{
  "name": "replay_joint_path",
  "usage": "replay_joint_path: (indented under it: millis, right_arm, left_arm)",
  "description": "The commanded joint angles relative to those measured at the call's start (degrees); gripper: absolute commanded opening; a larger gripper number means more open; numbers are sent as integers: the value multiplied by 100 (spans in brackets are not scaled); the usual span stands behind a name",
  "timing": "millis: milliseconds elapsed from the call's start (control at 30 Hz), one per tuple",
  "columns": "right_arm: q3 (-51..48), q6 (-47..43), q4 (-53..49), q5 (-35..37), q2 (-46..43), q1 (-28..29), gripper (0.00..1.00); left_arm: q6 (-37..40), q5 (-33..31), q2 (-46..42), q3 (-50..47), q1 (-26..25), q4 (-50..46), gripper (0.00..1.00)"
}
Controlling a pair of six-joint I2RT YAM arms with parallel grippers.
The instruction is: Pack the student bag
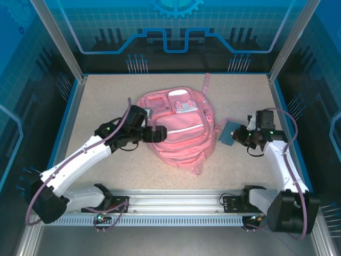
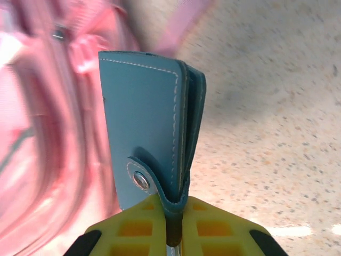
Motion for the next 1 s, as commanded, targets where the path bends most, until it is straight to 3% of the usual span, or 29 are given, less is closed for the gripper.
replay_joint_path:
  millis: [0, 100, 267, 500, 633, 967]
  right_arm:
    - [310, -131, -389, -755, -276, 100, 12]
    - [498, -68, -429, -1194, -365, 188, 12]
    - [404, 71, -357, -1424, -472, 320, 12]
    - [169, 121, -306, -1424, -503, 343, 12]
    - [151, 149, -295, -1389, -507, 353, 12]
    - [178, 159, -382, -1046, -533, 502, 11]
  left_arm:
    - [994, 151, 506, 510, -473, 96, 95]
    - [1578, -289, 1198, 1040, -928, -182, 91]
    - [2167, -684, 2233, 1843, -1270, -515, 82]
    - [2419, -808, 3378, 2822, -1328, -917, 67]
    - [2504, -824, 3826, 3156, -1327, -1174, 63]
    - [2543, -1141, 4243, 3771, -1310, -1601, 27]
